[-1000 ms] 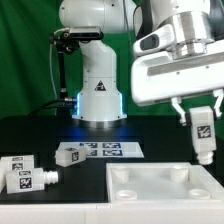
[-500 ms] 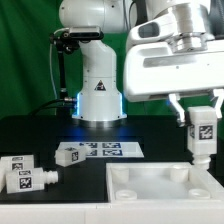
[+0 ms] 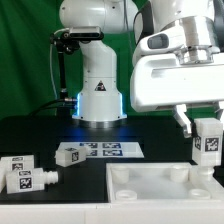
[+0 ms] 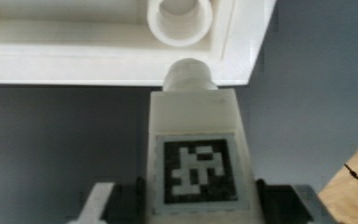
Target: Assemble one leg
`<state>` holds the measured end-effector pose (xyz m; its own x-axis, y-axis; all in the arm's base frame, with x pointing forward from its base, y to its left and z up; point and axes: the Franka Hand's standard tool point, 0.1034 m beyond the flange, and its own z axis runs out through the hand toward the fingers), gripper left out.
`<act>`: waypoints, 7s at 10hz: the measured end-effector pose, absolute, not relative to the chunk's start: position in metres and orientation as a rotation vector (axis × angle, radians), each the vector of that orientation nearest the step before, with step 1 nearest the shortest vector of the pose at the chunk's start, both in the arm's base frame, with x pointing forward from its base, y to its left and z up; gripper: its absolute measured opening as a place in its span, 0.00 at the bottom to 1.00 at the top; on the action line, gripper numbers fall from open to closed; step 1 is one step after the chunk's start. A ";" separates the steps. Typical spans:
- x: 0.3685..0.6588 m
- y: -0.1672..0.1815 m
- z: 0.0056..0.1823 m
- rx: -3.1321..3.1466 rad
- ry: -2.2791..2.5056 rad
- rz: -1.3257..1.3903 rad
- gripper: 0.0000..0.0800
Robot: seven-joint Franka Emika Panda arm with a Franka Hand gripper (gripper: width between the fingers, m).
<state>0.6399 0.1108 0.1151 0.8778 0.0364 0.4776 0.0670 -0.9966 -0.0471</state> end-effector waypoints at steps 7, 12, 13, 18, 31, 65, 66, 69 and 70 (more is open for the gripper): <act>0.628 0.108 0.094 -2.997 -0.086 -0.731 0.36; 0.627 0.110 0.087 -2.998 -0.093 -0.730 0.36; 0.626 0.109 0.084 -3.001 -0.092 -0.724 0.36; 0.629 0.110 0.082 -2.987 -0.104 -0.783 0.36; 0.634 0.110 0.087 -3.089 -0.017 0.136 0.81; 0.640 0.112 0.081 -2.934 0.723 -0.042 0.81; 0.640 0.111 0.081 -3.033 0.415 -0.066 0.81; 0.642 0.110 0.082 -3.071 0.226 -0.068 0.69; 0.642 0.110 0.082 -3.072 0.224 -0.068 0.51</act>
Offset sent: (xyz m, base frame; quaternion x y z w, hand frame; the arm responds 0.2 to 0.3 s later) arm -0.0116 0.0003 -0.0078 0.0032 0.0080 0.0041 1.0000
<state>0.6423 0.1104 0.0825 0.9885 -0.1462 0.0398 -0.1435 -0.9876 -0.0639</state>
